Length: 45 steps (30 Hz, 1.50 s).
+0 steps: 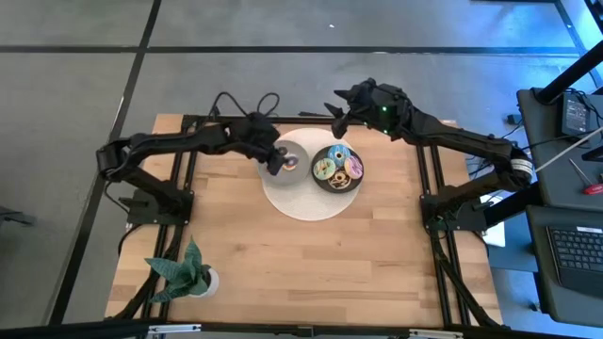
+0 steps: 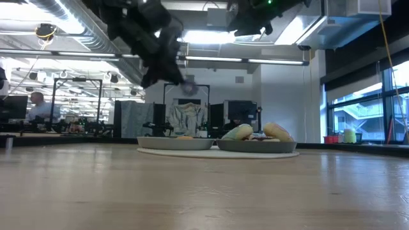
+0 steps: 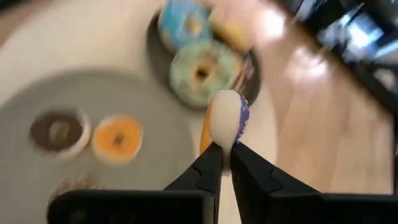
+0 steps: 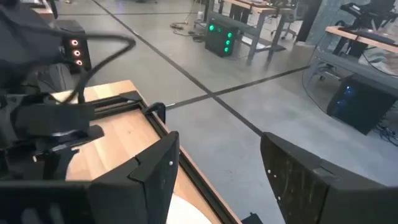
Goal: Pick & Place donuts
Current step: Put the small purple donut on the gray bin
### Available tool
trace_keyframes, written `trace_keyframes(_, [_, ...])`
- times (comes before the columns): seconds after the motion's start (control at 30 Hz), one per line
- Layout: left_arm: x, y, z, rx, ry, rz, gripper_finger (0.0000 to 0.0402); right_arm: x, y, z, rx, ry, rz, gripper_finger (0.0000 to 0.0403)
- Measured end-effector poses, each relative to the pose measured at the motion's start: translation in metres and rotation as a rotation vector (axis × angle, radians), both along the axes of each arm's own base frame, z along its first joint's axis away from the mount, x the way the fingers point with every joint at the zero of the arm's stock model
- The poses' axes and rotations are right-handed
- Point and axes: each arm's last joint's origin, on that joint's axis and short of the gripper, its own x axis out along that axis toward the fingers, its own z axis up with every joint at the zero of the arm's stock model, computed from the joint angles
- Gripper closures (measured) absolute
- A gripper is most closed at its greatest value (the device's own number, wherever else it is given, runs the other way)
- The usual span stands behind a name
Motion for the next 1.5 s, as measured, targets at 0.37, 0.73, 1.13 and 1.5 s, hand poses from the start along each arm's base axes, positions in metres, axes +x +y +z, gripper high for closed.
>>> trace_keyframes(0.37, [0.005,0.005,-0.057,-0.166,0.298,0.012,0.0374,0.002,-0.001,-0.003,0.000,0.021,0.002,0.0176])
trace_keyframes(0.73, [0.012,0.017,-0.092,-0.164,0.408,0.089,0.0368,0.001,-0.001,-0.008,0.023,0.067,0.008,0.0176])
trace_keyframes(1.13, [0.012,0.024,-0.089,-0.167,0.363,0.131,0.0358,0.000,0.000,-0.009,0.026,0.074,0.008,0.0176])
trace_keyframes(1.5, [0.012,0.024,-0.089,-0.155,0.373,0.167,0.0273,0.000,0.000,-0.009,0.026,0.074,0.009,0.0176])
